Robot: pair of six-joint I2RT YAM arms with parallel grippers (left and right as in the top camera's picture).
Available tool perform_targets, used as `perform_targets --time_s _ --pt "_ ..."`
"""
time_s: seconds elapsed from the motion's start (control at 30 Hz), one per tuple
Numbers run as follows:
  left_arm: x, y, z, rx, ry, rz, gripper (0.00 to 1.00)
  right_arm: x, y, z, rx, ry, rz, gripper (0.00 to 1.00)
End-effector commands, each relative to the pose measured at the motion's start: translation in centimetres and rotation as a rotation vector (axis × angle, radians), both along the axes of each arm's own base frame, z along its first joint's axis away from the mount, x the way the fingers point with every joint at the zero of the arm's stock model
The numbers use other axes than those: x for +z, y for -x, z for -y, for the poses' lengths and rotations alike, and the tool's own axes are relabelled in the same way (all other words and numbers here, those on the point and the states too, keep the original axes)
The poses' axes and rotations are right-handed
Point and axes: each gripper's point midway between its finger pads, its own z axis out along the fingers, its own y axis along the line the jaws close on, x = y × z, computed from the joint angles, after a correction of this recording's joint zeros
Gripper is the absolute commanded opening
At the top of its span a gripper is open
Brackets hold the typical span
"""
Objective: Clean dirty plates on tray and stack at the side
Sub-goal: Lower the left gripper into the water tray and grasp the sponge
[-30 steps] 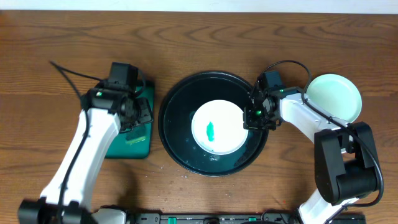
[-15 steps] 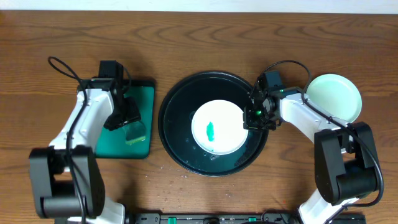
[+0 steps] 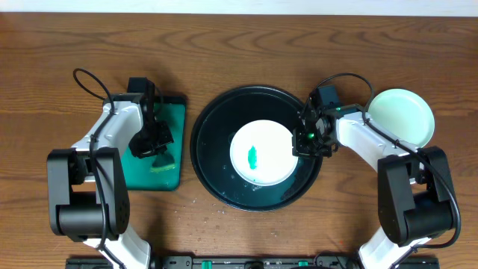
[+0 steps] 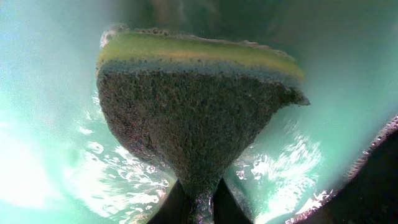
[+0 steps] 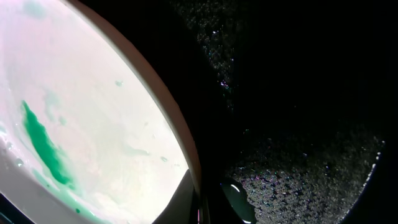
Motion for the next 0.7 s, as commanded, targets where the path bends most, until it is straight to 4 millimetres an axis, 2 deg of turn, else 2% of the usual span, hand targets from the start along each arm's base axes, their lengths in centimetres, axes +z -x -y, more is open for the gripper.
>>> perform_targets --time_s 0.0,0.1,0.27,0.4,0.5,0.67 --pt "0.6 -0.3 0.0 -0.006 -0.002 0.035 0.07 -0.6 0.9 0.1 0.004 0.009 -0.031 0.01" --pt "3.2 -1.0 0.0 -0.006 -0.003 0.118 0.07 -0.6 0.9 0.1 0.004 0.009 -0.031 0.01" --pt "8.9 -1.7 0.0 -0.023 -0.007 0.301 0.07 -0.6 0.9 0.1 0.004 0.009 -0.031 0.01" --pt "13.5 -1.8 1.0 -0.112 -0.020 0.462 0.07 -0.6 0.8 0.1 0.004 0.008 -0.027 0.01" --pt "17.1 -1.7 1.2 -0.179 -0.097 0.589 0.07 -0.6 0.7 0.1 0.005 0.007 -0.023 0.01" --pt "21.7 -1.3 1.1 -0.222 -0.234 0.753 0.07 -0.6 0.7 0.1 0.012 0.007 -0.021 0.01"
